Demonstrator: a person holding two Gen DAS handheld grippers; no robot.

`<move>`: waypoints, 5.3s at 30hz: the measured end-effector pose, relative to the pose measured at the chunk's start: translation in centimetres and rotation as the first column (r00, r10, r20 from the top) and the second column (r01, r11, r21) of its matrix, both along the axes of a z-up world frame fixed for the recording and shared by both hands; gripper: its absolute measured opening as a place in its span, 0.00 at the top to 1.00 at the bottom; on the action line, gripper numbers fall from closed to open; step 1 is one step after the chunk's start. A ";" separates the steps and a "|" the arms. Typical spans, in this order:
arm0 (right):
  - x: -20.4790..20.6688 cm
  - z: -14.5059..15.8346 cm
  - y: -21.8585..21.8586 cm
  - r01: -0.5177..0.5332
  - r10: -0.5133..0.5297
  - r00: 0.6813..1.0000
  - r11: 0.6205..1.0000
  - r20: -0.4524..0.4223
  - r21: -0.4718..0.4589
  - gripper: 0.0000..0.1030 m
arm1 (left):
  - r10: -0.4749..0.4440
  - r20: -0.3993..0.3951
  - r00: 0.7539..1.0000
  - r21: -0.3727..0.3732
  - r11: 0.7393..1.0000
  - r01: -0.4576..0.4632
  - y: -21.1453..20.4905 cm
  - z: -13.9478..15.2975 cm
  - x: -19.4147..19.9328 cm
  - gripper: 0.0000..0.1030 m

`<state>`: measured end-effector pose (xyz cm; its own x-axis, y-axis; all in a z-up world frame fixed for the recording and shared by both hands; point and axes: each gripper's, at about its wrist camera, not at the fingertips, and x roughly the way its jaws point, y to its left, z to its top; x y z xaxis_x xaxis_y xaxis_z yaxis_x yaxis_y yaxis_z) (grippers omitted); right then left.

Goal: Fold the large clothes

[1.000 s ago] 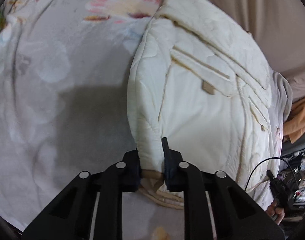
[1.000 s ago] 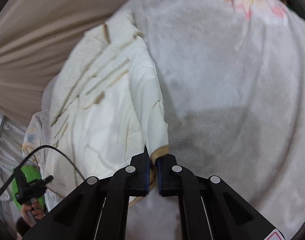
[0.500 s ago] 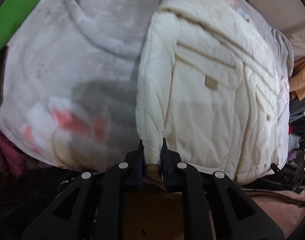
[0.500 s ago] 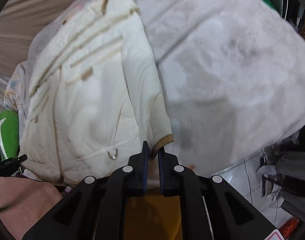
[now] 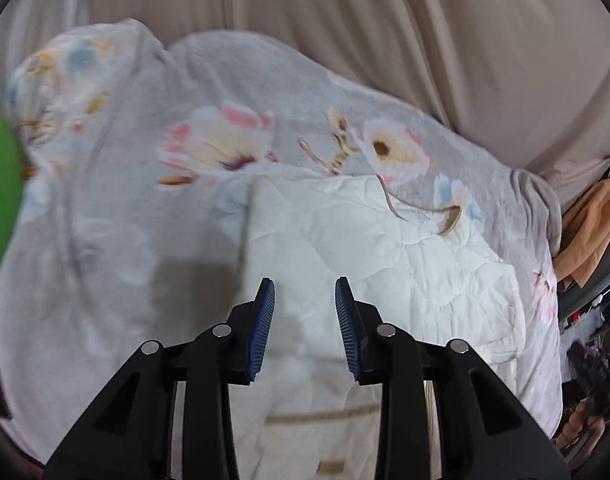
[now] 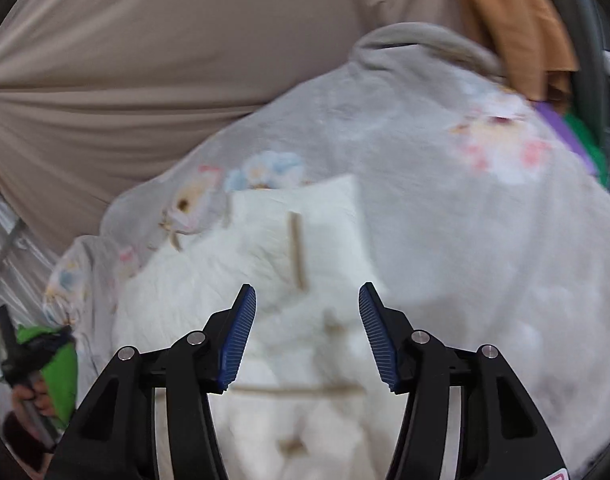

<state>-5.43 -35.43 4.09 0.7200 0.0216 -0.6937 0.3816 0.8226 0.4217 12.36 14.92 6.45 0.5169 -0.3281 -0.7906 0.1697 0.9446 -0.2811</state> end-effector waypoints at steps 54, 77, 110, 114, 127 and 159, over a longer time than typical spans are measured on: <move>35.3 -9.4 22.8 -0.538 0.531 0.826 0.843 -0.188 0.016 0.99 | 0.067 -0.152 0.986 0.146 0.988 -0.045 -5.4 -11.4 18.1 0.71; 23.2 -11.8 0.0 -0.095 0.054 0.958 0.987 -0.282 -0.132 1.00 | -0.303 -0.165 0.939 0.145 0.934 0.327 -30.3 -11.7 14.0 0.69; -24.1 -6.5 3.2 -0.083 0.054 0.935 0.994 -0.349 -0.068 0.52 | 0.245 -0.296 0.923 0.181 0.964 -0.197 8.6 -7.3 -18.1 0.30; -29.3 -4.8 2.2 0.044 -0.122 0.929 0.974 -0.350 -0.220 0.49 | 0.275 -0.261 0.926 0.175 0.956 -0.235 9.7 -7.4 -20.5 0.30; -23.7 -11.9 4.6 -0.002 0.042 0.955 0.991 -0.295 0.133 0.40 | 0.107 -0.393 0.913 0.026 0.994 -0.105 7.8 -13.2 -20.0 0.26; 4.4 2.6 -3.9 -0.025 0.033 0.981 0.999 0.189 -0.042 0.93 | 0.040 0.113 0.993 -0.108 0.994 -0.028 -4.5 5.2 4.9 0.90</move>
<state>-0.99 -39.29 6.72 0.8378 0.0202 -0.5456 0.2736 0.8493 0.4515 17.29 10.41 11.69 0.6146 -0.3872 -0.6873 0.1748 0.9164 -0.3600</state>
